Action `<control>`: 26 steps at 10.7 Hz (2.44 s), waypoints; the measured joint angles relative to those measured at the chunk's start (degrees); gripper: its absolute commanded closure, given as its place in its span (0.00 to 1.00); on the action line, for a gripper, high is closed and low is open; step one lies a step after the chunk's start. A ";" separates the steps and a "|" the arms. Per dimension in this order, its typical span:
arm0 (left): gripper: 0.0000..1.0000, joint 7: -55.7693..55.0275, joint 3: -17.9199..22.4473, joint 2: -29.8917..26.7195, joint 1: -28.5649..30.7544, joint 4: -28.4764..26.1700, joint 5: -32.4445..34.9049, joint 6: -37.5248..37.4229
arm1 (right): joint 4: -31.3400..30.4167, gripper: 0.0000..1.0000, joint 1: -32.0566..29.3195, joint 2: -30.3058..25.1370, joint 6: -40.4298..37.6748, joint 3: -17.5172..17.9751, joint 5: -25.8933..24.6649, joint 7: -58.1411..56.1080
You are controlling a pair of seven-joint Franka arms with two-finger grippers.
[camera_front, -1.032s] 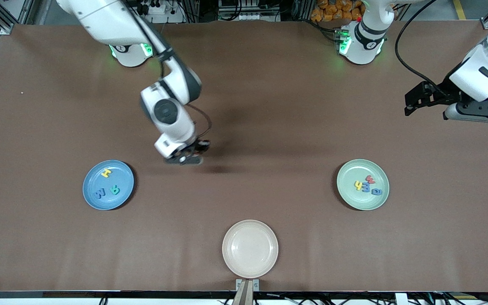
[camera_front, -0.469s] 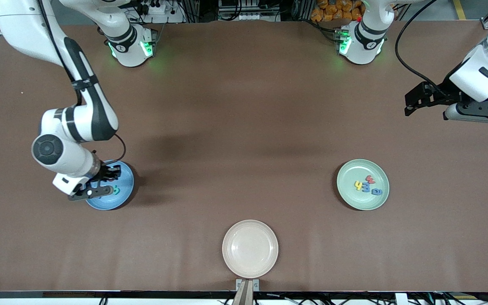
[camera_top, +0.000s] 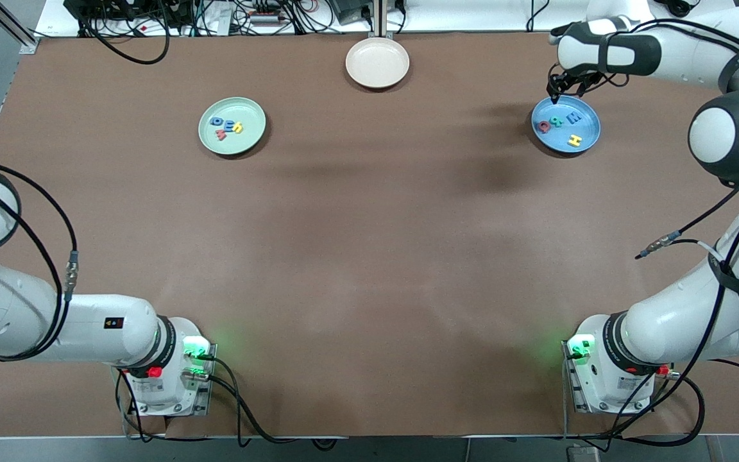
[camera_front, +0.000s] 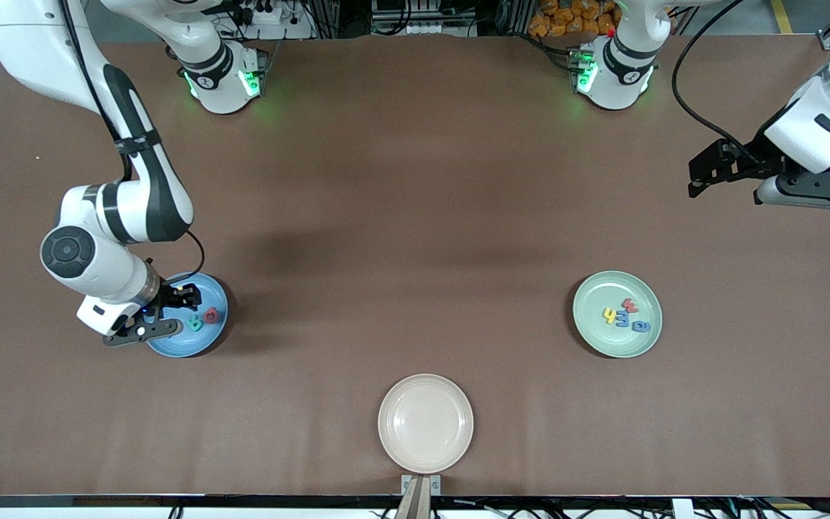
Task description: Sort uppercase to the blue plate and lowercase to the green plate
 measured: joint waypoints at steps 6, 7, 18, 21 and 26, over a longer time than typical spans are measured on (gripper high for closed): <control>0.00 0.00 0.01 0.12 0.02 -0.07 0.00 0.09 | 2.50 0.00 -1.08 -19.19 -20.41 -0.13 0.01 0.03; 0.00 0.00 0.01 0.12 0.03 -0.07 0.00 0.09 | 3.69 0.00 -2.00 -21.39 -23.59 -0.13 0.01 0.02; 0.00 0.00 0.33 0.17 0.26 -0.02 0.00 0.23 | 18.10 0.00 -7.99 -26.08 -40.06 -0.02 7.16 -2.33; 0.00 0.00 0.35 0.17 0.27 -0.01 0.00 0.26 | 18.80 0.00 -8.04 -26.05 -39.68 -0.09 7.15 -2.35; 0.00 0.00 0.37 0.17 0.30 -0.02 0.00 0.27 | 18.80 0.00 -8.04 -26.00 -39.66 -0.09 7.13 -2.39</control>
